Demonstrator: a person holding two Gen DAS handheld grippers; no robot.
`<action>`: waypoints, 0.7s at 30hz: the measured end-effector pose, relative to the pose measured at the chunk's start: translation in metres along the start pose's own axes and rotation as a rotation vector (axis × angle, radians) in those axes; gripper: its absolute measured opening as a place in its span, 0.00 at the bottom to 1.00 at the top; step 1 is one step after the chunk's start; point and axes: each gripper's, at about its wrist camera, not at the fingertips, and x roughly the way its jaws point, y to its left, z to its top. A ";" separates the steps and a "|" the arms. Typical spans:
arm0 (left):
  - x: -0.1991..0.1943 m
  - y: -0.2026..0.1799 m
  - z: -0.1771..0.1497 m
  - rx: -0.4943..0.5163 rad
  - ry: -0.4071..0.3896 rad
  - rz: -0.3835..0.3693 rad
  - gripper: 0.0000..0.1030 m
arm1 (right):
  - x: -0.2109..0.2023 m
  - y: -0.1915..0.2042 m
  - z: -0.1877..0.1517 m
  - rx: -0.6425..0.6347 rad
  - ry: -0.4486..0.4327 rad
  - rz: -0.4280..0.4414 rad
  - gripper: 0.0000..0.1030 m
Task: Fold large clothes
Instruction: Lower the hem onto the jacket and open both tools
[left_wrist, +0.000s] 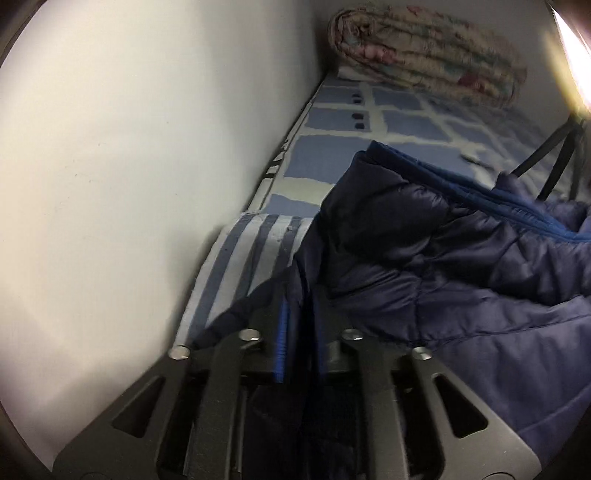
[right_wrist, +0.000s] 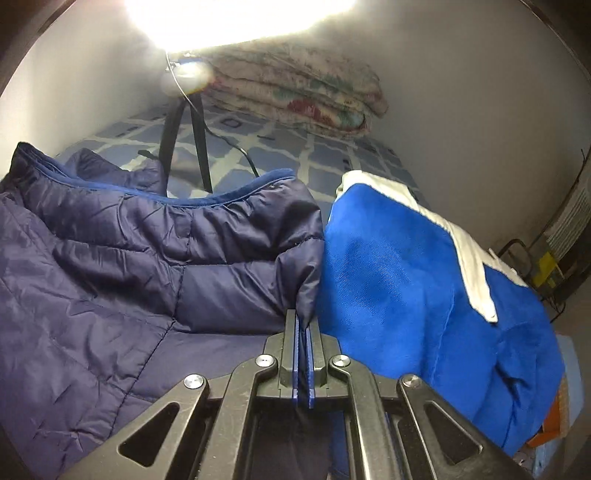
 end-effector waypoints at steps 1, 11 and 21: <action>-0.003 0.002 0.001 -0.005 -0.010 0.009 0.31 | -0.002 0.000 0.001 0.001 0.000 0.010 0.01; -0.111 -0.015 0.003 0.083 -0.149 -0.199 0.47 | -0.070 -0.010 0.003 0.071 -0.127 0.236 0.27; -0.066 -0.116 0.007 0.205 -0.030 -0.375 0.47 | -0.035 0.109 0.040 -0.097 -0.050 0.528 0.18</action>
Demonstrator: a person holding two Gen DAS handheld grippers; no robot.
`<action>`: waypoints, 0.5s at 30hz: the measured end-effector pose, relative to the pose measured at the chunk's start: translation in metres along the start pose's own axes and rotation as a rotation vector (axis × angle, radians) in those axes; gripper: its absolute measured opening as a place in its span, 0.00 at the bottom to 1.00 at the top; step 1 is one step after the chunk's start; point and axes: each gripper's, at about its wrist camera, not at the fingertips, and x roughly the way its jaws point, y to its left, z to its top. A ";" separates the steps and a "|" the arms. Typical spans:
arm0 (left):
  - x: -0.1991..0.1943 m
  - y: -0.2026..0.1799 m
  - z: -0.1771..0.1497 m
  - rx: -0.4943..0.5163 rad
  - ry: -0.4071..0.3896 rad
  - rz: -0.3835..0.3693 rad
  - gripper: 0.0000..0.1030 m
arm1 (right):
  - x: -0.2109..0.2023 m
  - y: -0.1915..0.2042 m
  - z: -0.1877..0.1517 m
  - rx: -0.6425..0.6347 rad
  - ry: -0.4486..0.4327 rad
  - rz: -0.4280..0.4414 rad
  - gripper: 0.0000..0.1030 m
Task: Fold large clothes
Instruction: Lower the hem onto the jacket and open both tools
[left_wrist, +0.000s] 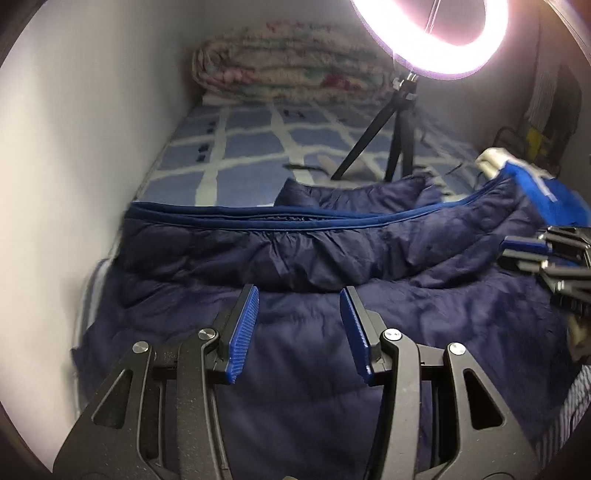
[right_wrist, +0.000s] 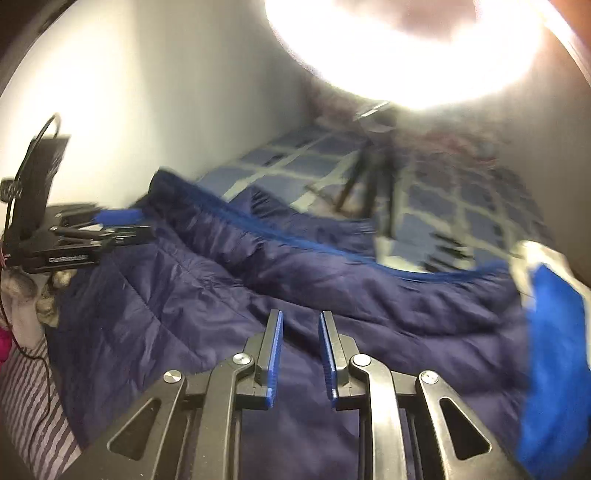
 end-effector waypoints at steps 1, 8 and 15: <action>0.001 -0.002 -0.001 0.000 0.010 0.001 0.47 | 0.015 0.003 0.004 -0.007 0.016 0.002 0.18; 0.069 0.023 0.012 -0.084 0.059 0.126 0.47 | 0.079 -0.018 0.016 0.057 0.060 -0.156 0.16; 0.043 0.013 0.009 -0.064 0.010 0.166 0.47 | 0.048 -0.036 0.012 0.165 0.028 -0.168 0.25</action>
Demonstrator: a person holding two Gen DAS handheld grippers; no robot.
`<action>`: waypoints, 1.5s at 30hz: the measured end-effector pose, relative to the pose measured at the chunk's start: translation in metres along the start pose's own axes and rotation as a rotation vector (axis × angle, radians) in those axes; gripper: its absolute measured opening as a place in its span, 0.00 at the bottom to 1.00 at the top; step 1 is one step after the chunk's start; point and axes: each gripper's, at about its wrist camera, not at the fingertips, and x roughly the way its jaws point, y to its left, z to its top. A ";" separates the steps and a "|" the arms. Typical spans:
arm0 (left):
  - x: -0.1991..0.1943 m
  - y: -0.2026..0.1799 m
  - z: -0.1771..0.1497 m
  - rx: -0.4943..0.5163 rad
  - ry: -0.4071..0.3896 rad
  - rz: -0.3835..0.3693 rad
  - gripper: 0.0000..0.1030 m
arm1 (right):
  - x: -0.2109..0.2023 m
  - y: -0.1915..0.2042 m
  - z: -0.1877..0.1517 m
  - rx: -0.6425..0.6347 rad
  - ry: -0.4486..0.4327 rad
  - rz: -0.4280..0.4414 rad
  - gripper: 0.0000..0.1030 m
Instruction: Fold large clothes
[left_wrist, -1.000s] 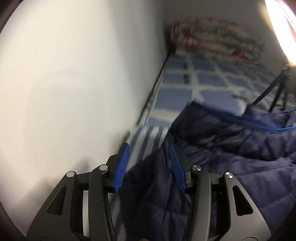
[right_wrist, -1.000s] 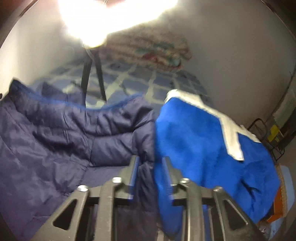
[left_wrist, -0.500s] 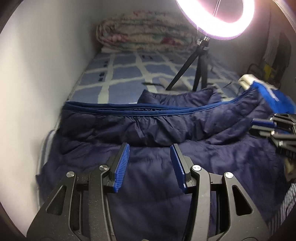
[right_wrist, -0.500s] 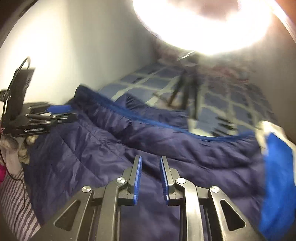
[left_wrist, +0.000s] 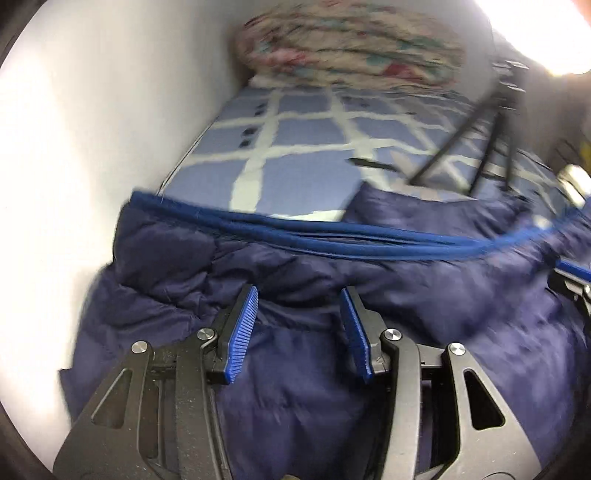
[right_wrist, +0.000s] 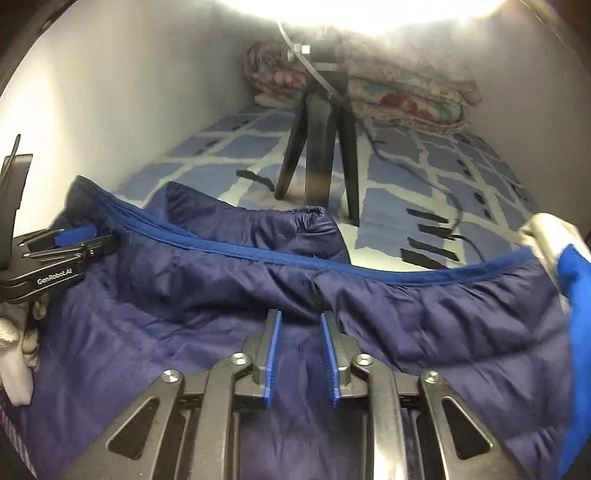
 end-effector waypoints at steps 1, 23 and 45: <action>-0.012 -0.005 -0.004 0.016 -0.009 -0.024 0.47 | -0.016 0.001 -0.006 -0.004 -0.009 0.010 0.26; -0.144 -0.069 -0.109 0.092 -0.061 -0.185 0.48 | -0.225 -0.088 -0.218 0.288 -0.014 0.059 0.62; -0.311 -0.067 -0.147 0.095 -0.153 -0.257 0.48 | -0.332 -0.096 -0.209 0.395 -0.204 0.051 0.67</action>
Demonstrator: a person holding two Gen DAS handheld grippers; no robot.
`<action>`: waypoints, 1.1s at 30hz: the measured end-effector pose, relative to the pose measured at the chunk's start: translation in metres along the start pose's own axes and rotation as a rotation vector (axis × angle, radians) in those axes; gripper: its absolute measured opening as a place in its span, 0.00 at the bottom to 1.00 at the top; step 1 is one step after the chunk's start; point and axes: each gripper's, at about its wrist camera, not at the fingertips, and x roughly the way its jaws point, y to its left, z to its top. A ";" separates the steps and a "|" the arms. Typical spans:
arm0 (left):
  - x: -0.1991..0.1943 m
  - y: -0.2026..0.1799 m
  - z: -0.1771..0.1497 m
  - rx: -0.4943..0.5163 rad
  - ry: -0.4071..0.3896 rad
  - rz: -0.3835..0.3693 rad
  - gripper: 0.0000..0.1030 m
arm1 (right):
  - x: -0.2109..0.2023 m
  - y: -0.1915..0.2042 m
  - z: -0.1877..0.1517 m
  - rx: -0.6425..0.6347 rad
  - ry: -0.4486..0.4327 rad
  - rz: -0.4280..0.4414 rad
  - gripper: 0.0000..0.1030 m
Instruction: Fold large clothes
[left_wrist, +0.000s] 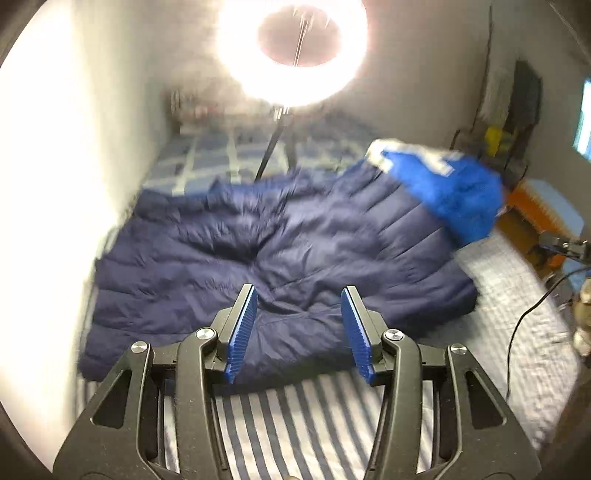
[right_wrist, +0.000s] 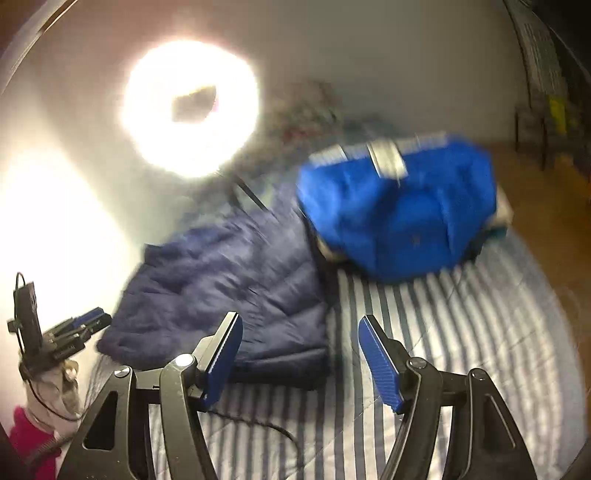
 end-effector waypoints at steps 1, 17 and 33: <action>-0.018 -0.002 0.004 0.004 -0.019 0.000 0.48 | -0.025 0.011 0.003 -0.039 -0.034 0.015 0.67; -0.284 -0.014 0.042 0.007 -0.235 -0.048 0.67 | -0.257 0.125 0.030 -0.330 -0.232 0.112 0.71; 0.005 0.006 -0.026 -0.070 0.098 0.064 0.67 | 0.055 -0.009 -0.065 0.358 0.085 0.066 0.78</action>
